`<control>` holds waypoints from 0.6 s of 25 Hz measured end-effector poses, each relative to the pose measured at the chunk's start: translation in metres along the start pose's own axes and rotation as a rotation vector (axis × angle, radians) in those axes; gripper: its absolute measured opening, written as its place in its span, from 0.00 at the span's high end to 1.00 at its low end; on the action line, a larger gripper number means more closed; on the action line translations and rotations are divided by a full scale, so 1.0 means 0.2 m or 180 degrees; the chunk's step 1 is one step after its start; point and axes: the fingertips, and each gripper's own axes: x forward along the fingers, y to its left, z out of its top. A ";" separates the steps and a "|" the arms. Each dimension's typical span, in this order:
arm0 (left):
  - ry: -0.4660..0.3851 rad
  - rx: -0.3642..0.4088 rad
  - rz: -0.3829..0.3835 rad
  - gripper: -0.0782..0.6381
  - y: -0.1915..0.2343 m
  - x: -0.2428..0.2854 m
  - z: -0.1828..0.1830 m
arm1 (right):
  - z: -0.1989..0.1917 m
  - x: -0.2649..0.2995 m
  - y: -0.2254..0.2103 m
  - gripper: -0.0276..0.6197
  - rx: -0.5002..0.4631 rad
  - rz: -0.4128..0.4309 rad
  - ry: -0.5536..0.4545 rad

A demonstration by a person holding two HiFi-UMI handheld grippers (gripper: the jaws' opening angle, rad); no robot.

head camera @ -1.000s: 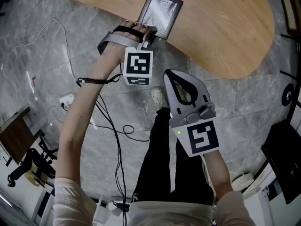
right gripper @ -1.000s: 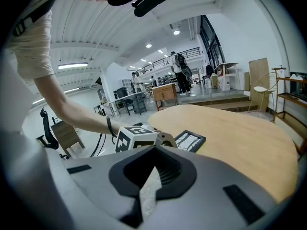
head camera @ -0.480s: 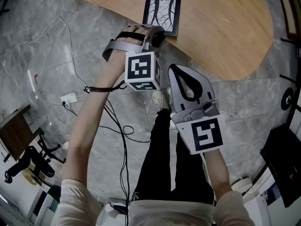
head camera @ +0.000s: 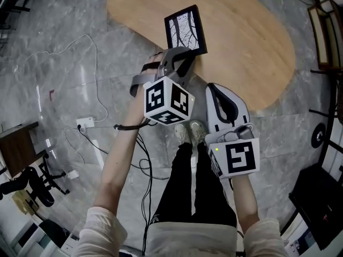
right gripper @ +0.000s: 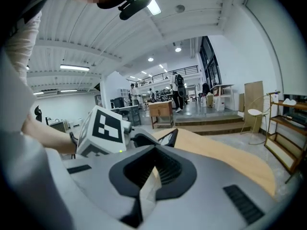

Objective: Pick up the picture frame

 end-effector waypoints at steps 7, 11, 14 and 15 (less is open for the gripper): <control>-0.0733 -0.1360 0.1196 0.77 0.69 -0.81 0.45 | 0.81 -0.16 0.09 0.95 -0.0283 0.0106 -0.0601; -0.0822 -0.1703 0.1719 0.77 0.88 -1.33 0.58 | 1.24 -0.34 0.28 0.95 -0.0440 0.0217 -0.0911; -0.0995 -0.2026 0.2093 0.77 0.95 -1.72 0.64 | 1.47 -0.46 0.48 0.95 -0.0672 0.0295 -0.1022; -0.1075 -0.2153 0.2233 0.77 0.96 -1.85 0.65 | 1.52 -0.49 0.55 0.95 -0.0742 0.0355 -0.1048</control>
